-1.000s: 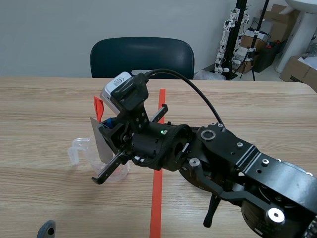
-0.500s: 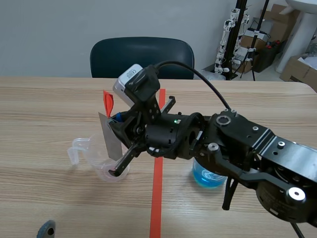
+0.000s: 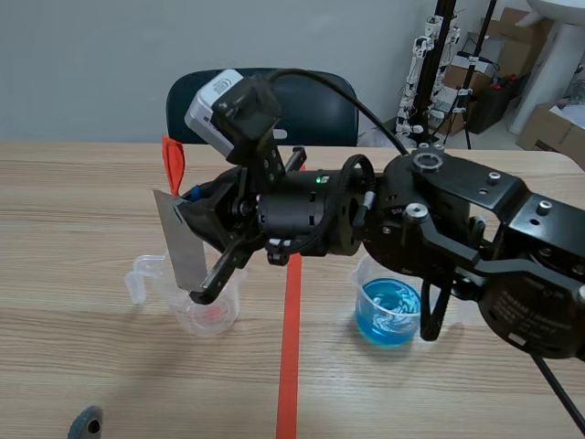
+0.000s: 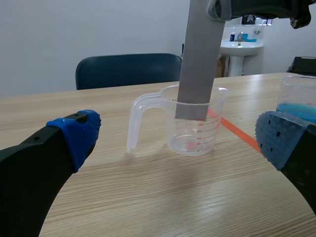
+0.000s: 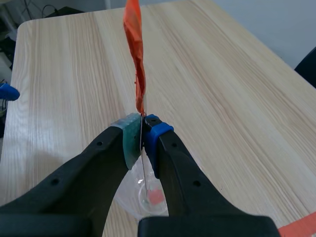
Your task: Do the redox reaction experiment. lift the metal plate out of the left beaker
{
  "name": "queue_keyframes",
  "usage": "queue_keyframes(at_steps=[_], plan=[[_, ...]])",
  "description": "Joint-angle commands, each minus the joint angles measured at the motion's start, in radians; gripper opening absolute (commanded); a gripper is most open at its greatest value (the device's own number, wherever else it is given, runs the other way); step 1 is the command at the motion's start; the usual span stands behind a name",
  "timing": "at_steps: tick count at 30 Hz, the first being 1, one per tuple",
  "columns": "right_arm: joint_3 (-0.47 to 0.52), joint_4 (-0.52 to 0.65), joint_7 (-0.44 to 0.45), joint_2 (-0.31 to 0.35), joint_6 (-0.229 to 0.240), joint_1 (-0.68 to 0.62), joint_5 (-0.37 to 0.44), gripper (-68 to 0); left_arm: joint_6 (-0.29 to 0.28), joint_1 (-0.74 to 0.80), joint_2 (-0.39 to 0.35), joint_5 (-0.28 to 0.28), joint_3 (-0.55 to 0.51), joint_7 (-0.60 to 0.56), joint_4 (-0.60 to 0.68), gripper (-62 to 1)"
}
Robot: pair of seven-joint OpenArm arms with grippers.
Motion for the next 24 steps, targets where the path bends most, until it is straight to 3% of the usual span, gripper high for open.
queue_keyframes(at_steps=[1, 8, 18, 24], plan=[[-0.005, 0.038, 0.010, 0.020, -0.005, 0.037, 0.015, -66.9, 0.002, -0.003, 0.002, -0.007, -0.005, -0.046, 0.007, 1.4], [-0.027, 0.100, 0.010, 0.089, -0.006, 0.102, 0.053, -66.9, 0.002, -0.003, 0.002, -0.007, -0.005, -0.046, 0.007, 1.4], [-0.063, 0.137, -0.017, 0.176, 0.040, 0.220, 0.197, -66.9, 0.002, -0.003, 0.002, -0.007, -0.005, -0.046, 0.007, 1.4], [-0.117, 0.167, -0.024, 0.224, 0.043, 0.312, 0.275, -66.9, 0.002, -0.003, 0.002, -0.007, -0.005, -0.046, 0.007, 1.4]])
